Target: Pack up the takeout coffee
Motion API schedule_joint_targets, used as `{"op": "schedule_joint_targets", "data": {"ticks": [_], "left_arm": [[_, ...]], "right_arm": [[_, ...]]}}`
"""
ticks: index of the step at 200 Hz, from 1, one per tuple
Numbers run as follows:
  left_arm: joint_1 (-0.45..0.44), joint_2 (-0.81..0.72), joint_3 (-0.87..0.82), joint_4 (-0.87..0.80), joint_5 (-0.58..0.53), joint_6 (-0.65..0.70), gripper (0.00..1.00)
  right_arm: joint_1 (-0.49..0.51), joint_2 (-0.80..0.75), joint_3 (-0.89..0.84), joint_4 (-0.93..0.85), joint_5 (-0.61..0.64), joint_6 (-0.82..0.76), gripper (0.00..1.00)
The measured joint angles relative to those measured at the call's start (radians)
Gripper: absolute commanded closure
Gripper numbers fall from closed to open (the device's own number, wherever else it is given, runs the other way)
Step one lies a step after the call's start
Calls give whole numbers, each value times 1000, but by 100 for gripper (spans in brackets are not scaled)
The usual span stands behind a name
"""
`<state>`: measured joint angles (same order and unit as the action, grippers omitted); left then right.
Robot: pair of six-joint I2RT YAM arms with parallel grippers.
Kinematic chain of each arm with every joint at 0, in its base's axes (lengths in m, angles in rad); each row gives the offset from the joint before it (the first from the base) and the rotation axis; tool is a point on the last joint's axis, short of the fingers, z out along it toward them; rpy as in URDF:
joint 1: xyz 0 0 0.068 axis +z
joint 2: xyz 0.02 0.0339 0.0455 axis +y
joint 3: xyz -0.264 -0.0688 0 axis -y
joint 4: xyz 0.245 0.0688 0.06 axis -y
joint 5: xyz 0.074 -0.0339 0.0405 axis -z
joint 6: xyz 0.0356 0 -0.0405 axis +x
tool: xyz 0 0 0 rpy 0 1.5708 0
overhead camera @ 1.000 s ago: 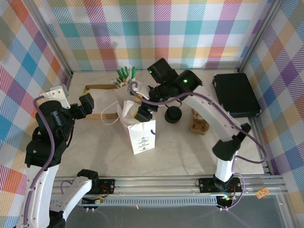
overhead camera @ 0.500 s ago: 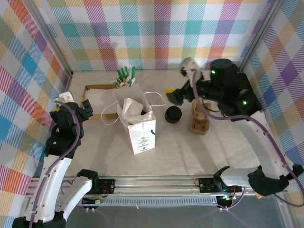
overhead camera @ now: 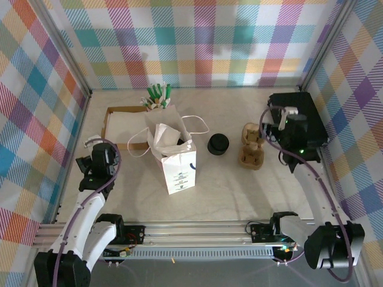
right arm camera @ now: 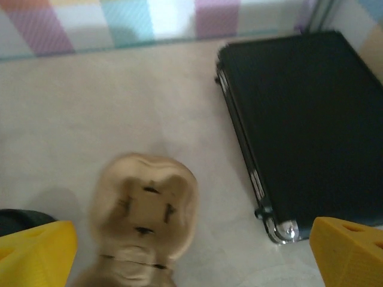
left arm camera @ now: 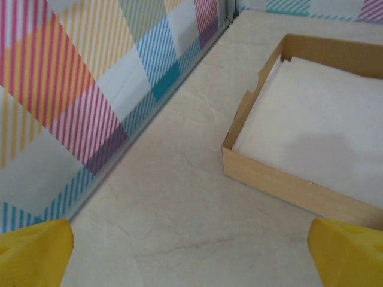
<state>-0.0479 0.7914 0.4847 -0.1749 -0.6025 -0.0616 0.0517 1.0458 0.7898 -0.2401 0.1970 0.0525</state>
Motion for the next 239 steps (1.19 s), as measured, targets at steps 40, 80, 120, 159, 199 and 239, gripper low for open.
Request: {"op": "schedule_joint_targets", "data": {"ticks": [40,80,120,159,199,239], "left_arm": [[14,-53,-189,187,58,3,0],[28,-63,-266,339,129,-1,0],[76,88,-303,568,249,-42,0],[89,346,-312,821,375,-84,0],[92,546,-308,1056,475,-89,0],[93,707,-304,1254,505,-79,0]], "right_arm": [[-14,27,-304,284,-14,-14,1],[-30,120,-434,570,-88,-35,1],[-76,186,-488,780,-219,-52,1],[-163,282,-451,882,-345,-31,1],[-216,393,-439,1038,-478,17,1],[-214,420,-462,1124,-539,19,1]]}}
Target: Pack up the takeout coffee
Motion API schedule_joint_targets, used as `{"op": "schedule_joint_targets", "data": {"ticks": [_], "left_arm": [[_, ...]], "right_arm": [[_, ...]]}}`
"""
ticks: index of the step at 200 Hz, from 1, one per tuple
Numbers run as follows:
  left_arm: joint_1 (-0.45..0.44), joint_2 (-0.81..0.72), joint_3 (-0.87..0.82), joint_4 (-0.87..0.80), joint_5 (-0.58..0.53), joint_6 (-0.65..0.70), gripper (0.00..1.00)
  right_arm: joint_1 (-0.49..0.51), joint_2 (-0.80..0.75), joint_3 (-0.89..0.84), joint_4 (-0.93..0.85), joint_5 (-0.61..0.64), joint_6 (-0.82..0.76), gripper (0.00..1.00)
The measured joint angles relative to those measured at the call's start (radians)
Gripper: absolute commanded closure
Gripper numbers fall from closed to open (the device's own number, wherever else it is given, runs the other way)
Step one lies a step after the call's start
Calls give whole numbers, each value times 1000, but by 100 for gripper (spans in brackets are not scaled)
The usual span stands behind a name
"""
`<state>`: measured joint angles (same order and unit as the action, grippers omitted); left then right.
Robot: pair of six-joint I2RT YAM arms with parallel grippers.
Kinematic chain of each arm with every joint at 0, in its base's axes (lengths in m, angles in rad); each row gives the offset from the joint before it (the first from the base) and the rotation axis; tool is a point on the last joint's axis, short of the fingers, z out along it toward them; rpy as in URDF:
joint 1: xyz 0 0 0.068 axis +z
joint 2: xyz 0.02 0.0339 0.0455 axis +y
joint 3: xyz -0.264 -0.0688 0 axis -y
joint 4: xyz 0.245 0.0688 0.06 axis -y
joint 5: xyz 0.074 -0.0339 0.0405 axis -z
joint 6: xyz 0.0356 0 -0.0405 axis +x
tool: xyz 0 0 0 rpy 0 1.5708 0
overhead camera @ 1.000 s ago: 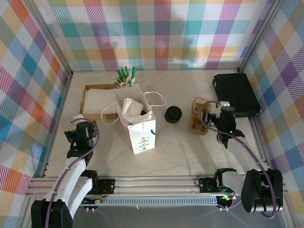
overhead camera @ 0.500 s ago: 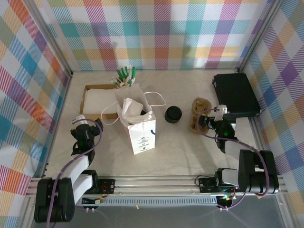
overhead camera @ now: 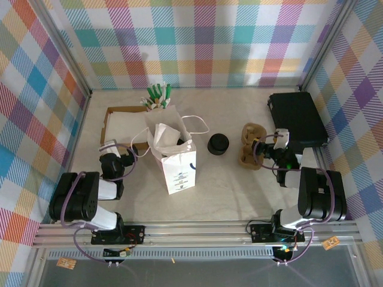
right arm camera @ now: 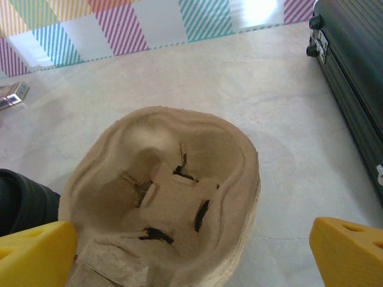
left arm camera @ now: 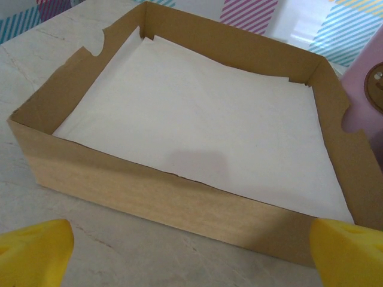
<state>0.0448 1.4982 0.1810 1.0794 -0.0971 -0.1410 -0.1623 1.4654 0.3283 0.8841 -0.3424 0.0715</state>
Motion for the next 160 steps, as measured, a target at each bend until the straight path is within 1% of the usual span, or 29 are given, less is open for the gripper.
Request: {"op": "schedule_joint_targets", "data": {"ticks": [20,35,46,61,91,120,133,148,160], "left_arm": [[0,23,0,41,1,3,0],[-1,23,0,70,-2,5,0],[-9,23,1,79,-14,10,0],[-25,23,2,79,-46,19,0],[-41,23,13,74,-75,30,0],[-47,26,18,77,-89,35,0],[-68,61,36,79,-115,55,0],[-117,78,95,-11,-140,84,0],[-154,83,130,-25,-156,113,0]], "right_arm": [[19,0,2,4,21,-1,1],[55,30,4,36,48,-13,1],[79,60,8,40,63,-27,1],[107,71,8,30,114,-26,1],[116,71,26,11,220,-25,1],[117,71,31,8,264,-23,1],[117,71,31,5,273,-23,1],[117,71,31,5,280,-23,1],[118,71,32,3,282,-23,1]]}}
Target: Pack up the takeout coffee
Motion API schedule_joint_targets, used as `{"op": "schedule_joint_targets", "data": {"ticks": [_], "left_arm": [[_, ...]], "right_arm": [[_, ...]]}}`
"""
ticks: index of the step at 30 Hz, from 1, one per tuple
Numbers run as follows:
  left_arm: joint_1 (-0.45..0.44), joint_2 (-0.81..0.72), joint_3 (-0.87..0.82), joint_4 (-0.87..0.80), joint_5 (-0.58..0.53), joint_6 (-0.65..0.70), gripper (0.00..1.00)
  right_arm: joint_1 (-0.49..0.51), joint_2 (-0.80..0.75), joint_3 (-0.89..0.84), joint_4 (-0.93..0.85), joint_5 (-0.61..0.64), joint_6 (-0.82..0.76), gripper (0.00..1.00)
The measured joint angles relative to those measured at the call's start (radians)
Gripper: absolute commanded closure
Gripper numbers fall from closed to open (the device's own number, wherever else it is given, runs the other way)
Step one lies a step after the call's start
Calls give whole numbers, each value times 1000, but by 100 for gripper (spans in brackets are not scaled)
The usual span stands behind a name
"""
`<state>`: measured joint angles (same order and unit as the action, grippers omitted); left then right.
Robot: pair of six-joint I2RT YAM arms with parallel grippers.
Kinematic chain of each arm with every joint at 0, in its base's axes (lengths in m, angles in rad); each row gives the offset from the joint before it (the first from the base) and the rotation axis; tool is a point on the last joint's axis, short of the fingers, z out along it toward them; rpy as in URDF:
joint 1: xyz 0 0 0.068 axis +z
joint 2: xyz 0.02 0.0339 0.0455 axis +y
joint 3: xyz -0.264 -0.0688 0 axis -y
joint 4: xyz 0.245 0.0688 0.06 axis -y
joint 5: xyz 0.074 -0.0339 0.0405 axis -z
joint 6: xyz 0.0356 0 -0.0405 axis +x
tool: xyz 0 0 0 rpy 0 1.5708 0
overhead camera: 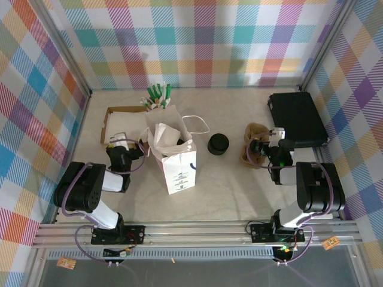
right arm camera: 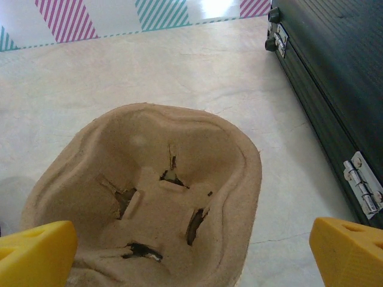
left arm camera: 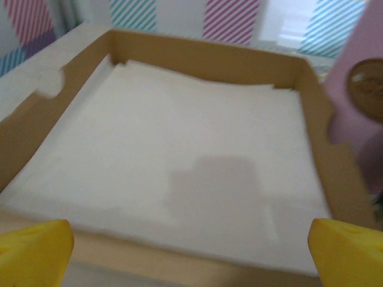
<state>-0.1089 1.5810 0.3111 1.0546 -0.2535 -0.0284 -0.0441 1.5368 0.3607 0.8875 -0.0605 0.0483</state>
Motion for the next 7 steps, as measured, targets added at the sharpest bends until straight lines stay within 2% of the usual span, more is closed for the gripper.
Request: {"op": "schedule_joint_targets", "data": {"ticks": [7], "left_arm": [[-21,0,14,-32,-50,32,0]], "right_arm": [[6,0,12,-26,-10,-5,1]]}}
